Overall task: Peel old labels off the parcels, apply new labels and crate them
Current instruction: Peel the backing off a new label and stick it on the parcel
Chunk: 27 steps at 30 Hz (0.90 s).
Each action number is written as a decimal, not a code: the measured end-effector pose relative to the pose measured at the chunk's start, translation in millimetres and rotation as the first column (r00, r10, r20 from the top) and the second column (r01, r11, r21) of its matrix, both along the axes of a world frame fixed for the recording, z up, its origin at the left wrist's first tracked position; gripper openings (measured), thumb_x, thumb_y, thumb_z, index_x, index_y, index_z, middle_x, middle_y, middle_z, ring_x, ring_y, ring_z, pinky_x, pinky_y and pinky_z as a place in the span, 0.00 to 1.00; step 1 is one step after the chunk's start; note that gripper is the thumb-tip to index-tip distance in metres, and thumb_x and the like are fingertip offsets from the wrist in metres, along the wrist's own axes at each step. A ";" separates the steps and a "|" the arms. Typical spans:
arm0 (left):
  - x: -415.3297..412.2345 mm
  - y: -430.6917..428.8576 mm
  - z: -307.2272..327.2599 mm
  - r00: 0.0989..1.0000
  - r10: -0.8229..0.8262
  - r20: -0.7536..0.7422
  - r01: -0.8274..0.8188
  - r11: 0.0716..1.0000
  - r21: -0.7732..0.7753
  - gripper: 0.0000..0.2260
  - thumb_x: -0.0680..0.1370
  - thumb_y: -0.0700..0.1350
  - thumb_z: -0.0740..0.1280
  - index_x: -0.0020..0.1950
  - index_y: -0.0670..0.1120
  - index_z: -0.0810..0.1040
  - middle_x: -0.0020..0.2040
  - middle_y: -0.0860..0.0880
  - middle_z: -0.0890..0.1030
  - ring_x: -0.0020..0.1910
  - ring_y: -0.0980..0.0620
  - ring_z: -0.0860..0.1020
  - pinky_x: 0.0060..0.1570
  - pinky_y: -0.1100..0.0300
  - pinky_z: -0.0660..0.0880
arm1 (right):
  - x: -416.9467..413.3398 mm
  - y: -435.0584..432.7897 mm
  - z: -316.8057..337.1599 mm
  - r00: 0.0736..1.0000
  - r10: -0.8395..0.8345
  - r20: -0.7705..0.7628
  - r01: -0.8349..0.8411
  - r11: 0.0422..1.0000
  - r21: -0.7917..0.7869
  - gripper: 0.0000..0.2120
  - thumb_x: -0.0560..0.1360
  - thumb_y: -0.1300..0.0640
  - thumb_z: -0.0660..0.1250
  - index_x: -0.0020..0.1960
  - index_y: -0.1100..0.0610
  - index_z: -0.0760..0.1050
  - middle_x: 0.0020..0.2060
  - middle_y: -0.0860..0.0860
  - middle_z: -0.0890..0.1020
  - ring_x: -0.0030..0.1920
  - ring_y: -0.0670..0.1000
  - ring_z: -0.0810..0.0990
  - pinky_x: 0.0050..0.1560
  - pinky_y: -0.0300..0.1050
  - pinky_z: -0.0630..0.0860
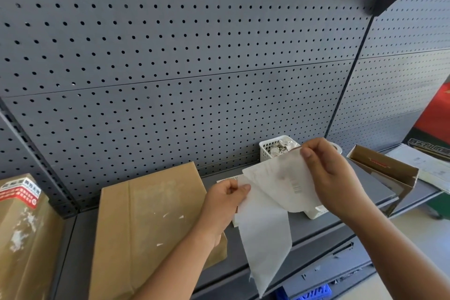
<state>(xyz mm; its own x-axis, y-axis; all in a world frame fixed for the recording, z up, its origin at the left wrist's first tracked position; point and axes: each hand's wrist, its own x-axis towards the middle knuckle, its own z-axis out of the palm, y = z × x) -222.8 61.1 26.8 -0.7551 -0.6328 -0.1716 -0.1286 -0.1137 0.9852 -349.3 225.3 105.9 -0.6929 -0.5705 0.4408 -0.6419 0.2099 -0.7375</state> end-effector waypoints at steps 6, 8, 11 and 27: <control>-1.5 3.0 -3.1 0.998 -0.009 0.058 0.014 0.997 -0.072 0.11 0.80 0.47 0.70 0.50 0.38 0.81 0.48 0.37 0.83 0.40 0.48 0.81 0.44 0.54 0.79 | -9.9 4.6 13.2 0.981 -0.192 0.022 0.193 0.973 -0.129 0.06 0.83 0.55 0.58 0.49 0.51 0.71 0.39 0.44 0.77 0.36 0.37 0.73 0.37 0.43 0.69; -1.2 3.3 -1.9 0.997 -0.005 0.079 0.013 0.995 -0.101 0.15 0.76 0.52 0.70 0.49 0.38 0.80 0.47 0.36 0.83 0.41 0.43 0.81 0.49 0.45 0.80 | -12.0 5.5 16.5 0.971 -0.237 0.030 0.239 0.955 -0.175 0.06 0.83 0.54 0.57 0.50 0.52 0.71 0.39 0.44 0.76 0.36 0.38 0.73 0.36 0.42 0.68; -0.8 2.5 -4.5 0.993 0.020 0.114 -0.002 0.988 -0.155 0.13 0.77 0.51 0.71 0.46 0.40 0.79 0.45 0.40 0.83 0.42 0.44 0.81 0.51 0.40 0.79 | -13.9 6.5 22.4 0.958 -0.285 0.031 0.285 0.931 -0.229 0.06 0.83 0.53 0.57 0.51 0.53 0.71 0.39 0.45 0.75 0.35 0.41 0.71 0.34 0.43 0.69; 24.4 -5.1 42.9 0.987 0.127 -0.094 -0.141 0.979 -0.149 0.16 0.77 0.57 0.69 0.51 0.45 0.79 0.42 0.48 0.81 0.39 0.54 0.79 0.44 0.59 0.80 | 15.5 -19.8 8.1 0.993 -0.095 -0.076 0.081 0.982 -0.173 0.06 0.83 0.54 0.59 0.47 0.50 0.71 0.39 0.47 0.77 0.39 0.46 0.74 0.34 0.39 0.67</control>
